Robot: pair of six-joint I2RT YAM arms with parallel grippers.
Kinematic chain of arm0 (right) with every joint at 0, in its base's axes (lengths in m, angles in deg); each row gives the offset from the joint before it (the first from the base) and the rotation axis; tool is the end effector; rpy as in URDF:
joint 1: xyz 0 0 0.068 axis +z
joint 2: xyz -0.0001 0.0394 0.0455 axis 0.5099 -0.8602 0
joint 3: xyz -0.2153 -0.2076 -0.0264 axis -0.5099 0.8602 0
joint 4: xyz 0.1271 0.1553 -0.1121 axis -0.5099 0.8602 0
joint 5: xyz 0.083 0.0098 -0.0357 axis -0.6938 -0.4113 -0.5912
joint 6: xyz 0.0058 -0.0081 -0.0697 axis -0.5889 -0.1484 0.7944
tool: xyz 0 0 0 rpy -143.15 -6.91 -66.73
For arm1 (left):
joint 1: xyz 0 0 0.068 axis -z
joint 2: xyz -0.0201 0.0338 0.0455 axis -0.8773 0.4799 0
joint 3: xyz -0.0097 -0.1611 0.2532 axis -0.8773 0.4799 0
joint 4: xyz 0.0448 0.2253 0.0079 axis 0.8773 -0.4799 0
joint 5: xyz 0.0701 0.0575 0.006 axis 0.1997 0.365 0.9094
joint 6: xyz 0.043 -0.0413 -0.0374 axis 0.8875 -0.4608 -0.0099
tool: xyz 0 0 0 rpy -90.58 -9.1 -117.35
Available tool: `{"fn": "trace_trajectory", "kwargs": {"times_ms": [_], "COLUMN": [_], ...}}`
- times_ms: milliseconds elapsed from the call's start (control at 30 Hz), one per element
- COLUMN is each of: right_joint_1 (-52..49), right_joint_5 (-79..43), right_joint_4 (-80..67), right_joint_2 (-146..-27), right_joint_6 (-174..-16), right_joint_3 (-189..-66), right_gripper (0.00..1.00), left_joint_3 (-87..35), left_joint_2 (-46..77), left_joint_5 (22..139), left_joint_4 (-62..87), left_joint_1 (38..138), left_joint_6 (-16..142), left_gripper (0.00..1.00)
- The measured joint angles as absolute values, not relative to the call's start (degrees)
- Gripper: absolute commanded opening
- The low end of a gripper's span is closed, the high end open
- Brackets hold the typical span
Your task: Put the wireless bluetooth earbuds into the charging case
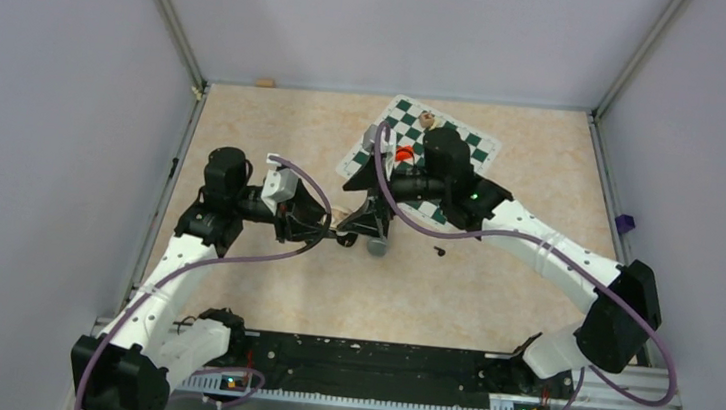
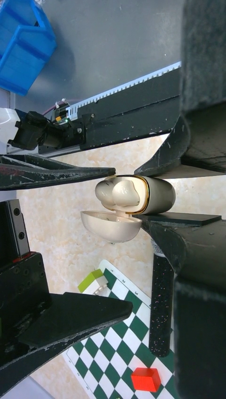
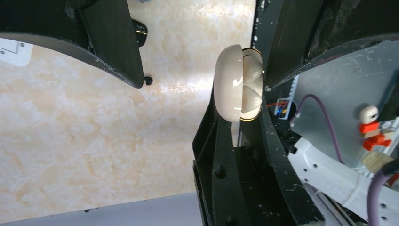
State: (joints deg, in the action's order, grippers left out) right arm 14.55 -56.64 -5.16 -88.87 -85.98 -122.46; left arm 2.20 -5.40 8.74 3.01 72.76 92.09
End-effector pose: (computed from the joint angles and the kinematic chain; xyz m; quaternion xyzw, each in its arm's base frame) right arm 0.1932 0.2542 0.3855 -0.5137 0.5700 0.4974 0.4047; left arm 0.1348 -0.0851 0.3454 0.5194 0.5078 -0.4959 0.4758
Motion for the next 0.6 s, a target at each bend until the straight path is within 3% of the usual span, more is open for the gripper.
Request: {"fn": "trace_trajectory", "kwargs": {"times_ms": [233, 600], "right_joint_1": [12.45, 12.08], "right_joint_5": [-62.98, -61.54], "right_joint_4": [-9.10, -5.56], "right_joint_2": [-89.02, -88.58], "right_joint_6": [-92.84, -87.47], "right_joint_3": [-123.22, -124.03], "right_gripper": [0.99, 0.99], "left_joint_3": [2.20, 2.20], "left_joint_2": [-5.40, -5.40], "left_joint_5": [8.74, 8.74], "left_joint_4": [2.61, 2.55], "left_joint_1": [72.78, 72.78], "left_joint_6": [92.68, 92.74], "left_gripper": [0.00, 0.00]}}
